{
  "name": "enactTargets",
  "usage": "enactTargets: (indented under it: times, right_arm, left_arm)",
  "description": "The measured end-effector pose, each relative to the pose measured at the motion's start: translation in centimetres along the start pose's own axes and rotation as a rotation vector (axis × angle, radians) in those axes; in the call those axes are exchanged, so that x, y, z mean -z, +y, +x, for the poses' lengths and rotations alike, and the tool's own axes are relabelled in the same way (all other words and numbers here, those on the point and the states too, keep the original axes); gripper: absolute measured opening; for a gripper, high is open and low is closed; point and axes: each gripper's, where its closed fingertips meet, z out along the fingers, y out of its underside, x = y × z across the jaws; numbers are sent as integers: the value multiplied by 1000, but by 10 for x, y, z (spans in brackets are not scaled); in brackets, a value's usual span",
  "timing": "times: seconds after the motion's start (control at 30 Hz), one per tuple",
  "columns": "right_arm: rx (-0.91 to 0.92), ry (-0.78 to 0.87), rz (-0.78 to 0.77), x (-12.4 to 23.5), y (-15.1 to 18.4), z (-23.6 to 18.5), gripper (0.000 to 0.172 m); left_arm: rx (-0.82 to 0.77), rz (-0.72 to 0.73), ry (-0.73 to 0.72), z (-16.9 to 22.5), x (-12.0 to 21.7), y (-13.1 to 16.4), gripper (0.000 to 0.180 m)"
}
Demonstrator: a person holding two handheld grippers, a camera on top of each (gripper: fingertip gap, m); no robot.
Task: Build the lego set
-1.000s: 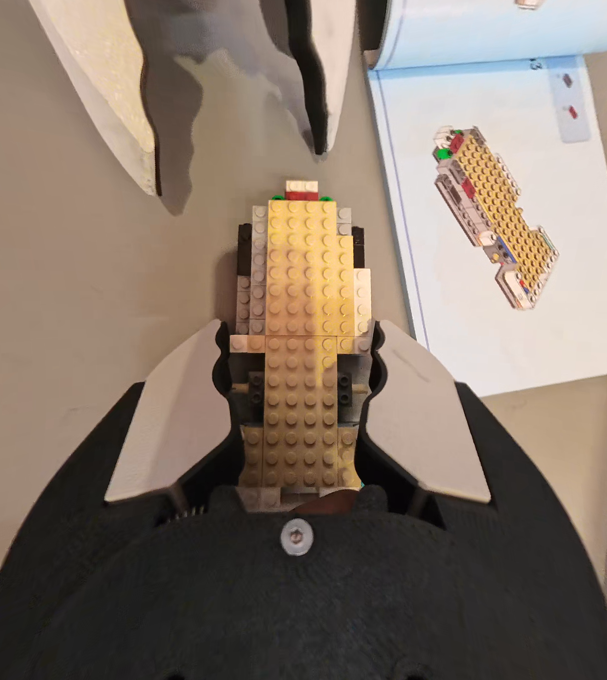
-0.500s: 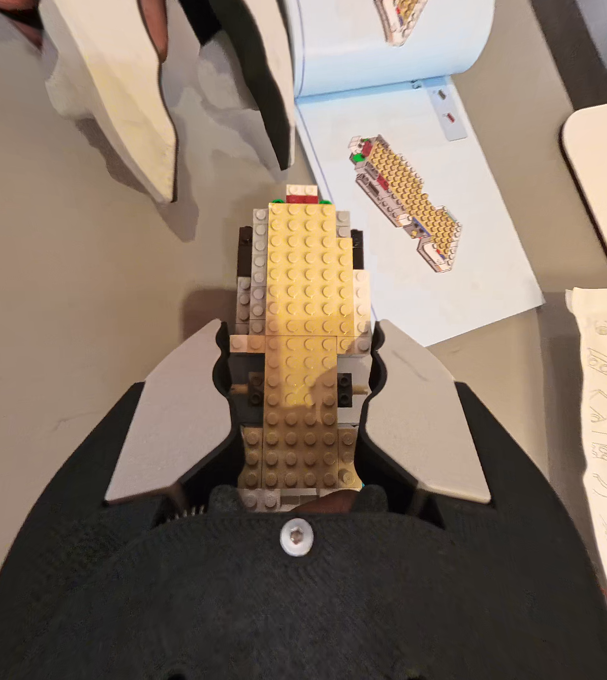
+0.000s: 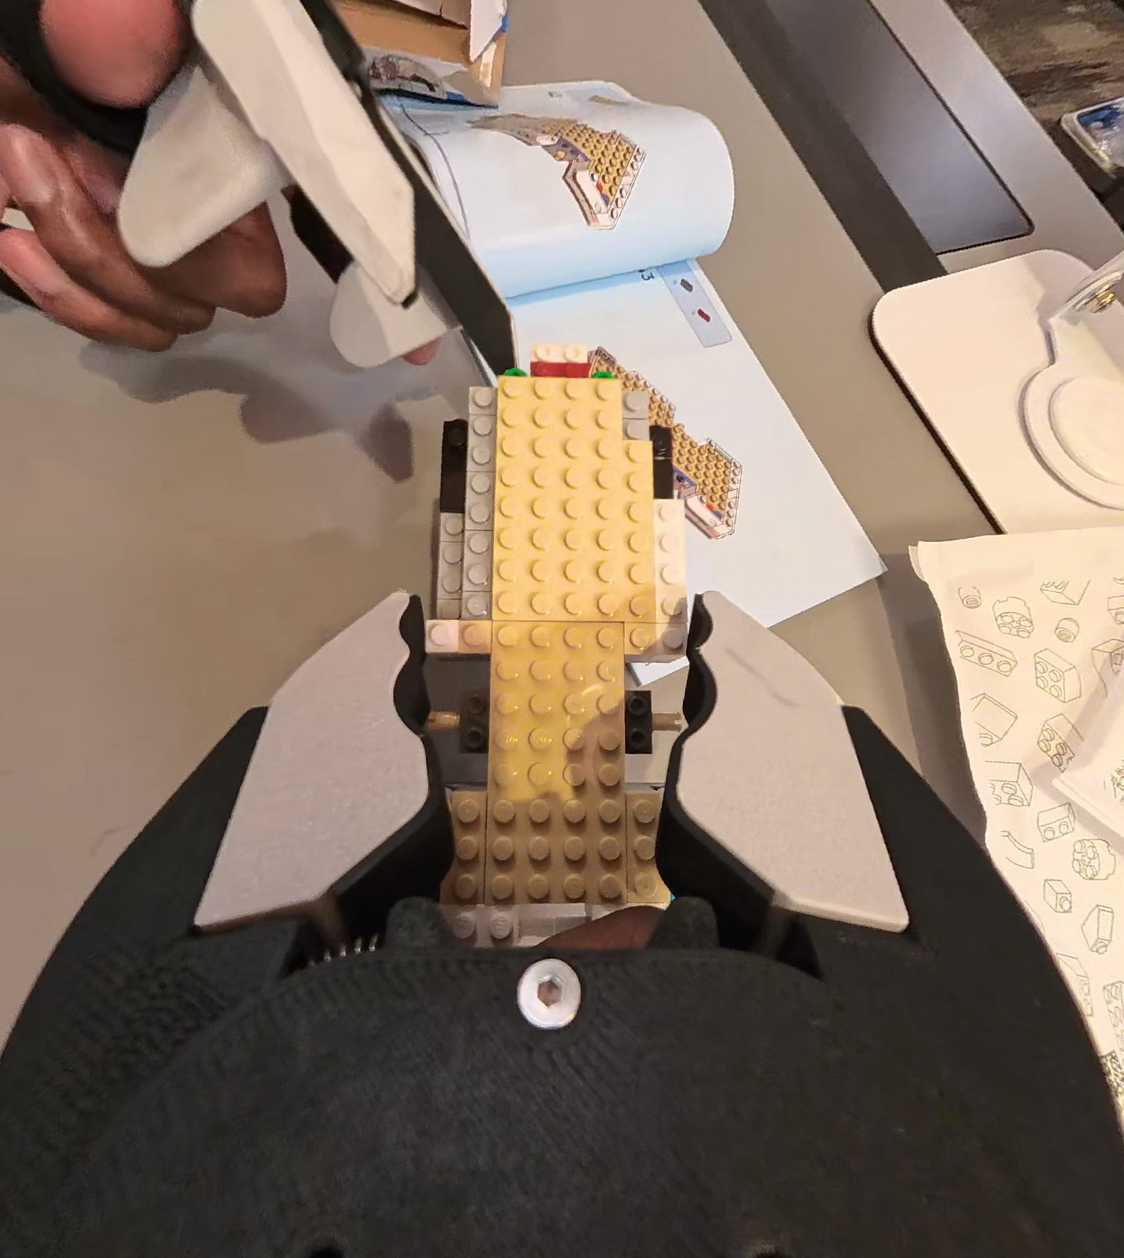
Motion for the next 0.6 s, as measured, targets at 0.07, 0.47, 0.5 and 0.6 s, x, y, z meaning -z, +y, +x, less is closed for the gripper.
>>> enactTargets:
  times: [0.07,0.47,0.5,0.6]
  right_arm:
    - [1,1,9,1,-1,1,74]
    - [52,-26,39,2,-6,-8,74]
    - [57,-29,40,2,-7,-9,74]
    - [64,-40,43,3,-7,-11,74]
  left_arm:
    - [28,7,23,1,-2,0,69]
    - [68,5,119,14,-5,2,53]
    - [68,1,121,14,-5,3,52]
    - [63,-14,121,14,-4,5,48]
